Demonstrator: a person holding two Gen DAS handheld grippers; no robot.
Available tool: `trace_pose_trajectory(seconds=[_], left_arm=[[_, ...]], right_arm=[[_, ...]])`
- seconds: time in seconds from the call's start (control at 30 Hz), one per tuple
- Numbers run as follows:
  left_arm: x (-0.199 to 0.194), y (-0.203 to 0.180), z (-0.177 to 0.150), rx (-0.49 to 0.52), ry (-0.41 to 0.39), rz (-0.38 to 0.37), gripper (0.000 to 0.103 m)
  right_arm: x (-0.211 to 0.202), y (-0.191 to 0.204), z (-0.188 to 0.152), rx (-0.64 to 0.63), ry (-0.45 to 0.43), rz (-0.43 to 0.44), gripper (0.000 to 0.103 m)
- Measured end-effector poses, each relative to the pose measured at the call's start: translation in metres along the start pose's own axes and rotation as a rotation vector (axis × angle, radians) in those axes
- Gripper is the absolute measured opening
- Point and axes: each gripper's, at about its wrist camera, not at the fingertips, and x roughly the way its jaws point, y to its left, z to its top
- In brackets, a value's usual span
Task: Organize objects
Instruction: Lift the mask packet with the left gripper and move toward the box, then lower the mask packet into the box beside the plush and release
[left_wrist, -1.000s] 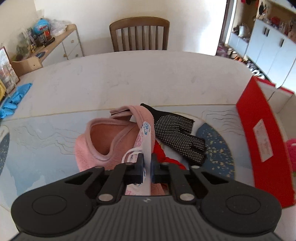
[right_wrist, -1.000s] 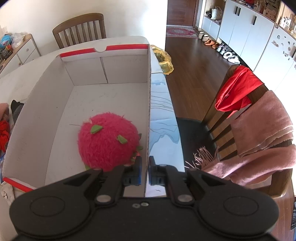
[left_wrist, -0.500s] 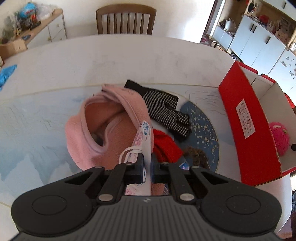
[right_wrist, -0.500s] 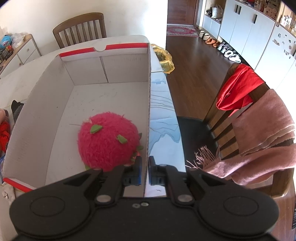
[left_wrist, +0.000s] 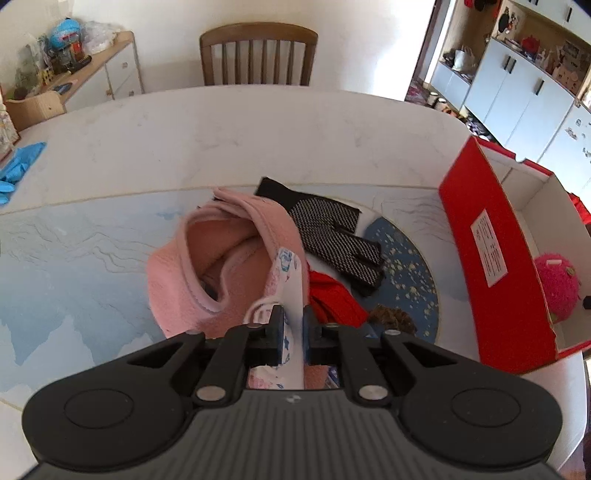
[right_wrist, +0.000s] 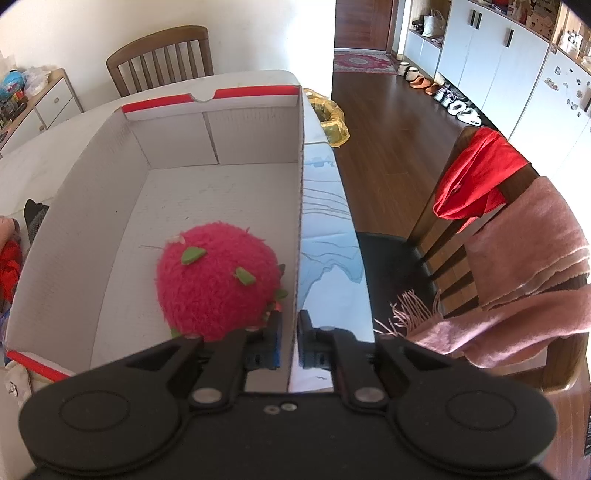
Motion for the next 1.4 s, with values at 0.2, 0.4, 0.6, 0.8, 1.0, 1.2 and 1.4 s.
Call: trace_pose_trajectory(seconds=[0.2, 0.4, 0.6, 0.8, 1.0, 1.2, 1.4], left_arm=[[0.003, 0.013, 0.001, -0.067, -0.005, 0.009, 0.008], [-0.013, 0.011, 0.001, -0.040, -0.046, 0.021, 0.000], [-0.037, -0.004, 0.011, 0.008, -0.084, -0.021, 0.000], [-0.064, -0.038, 0.030, 0.056, -0.123, -0.148, 0.000], [-0.076, -0.089, 0.053, 0.145, -0.137, -0.290, 0.000], [-0.069, -0.151, 0.072, 0.231, -0.129, -0.398, 0.000], [-0.033, -0.218, 0.080, 0.395, -0.104, -0.377, 0.000]], right_arm=[[0.001, 0.001, 0.000, -0.019, 0.000, 0.001, 0.008], [0.000, 0.001, 0.000, -0.027, -0.004, -0.002, 0.004], [0.000, 0.001, -0.001, -0.035, -0.008, -0.001, 0.004], [0.001, 0.001, -0.001, -0.043, -0.006, 0.005, 0.004], [0.001, 0.001, -0.001, -0.057, -0.007, 0.023, 0.004], [0.003, 0.004, 0.000, -0.066, -0.005, 0.036, 0.004], [0.005, 0.008, -0.001, -0.085, -0.004, 0.054, 0.004]])
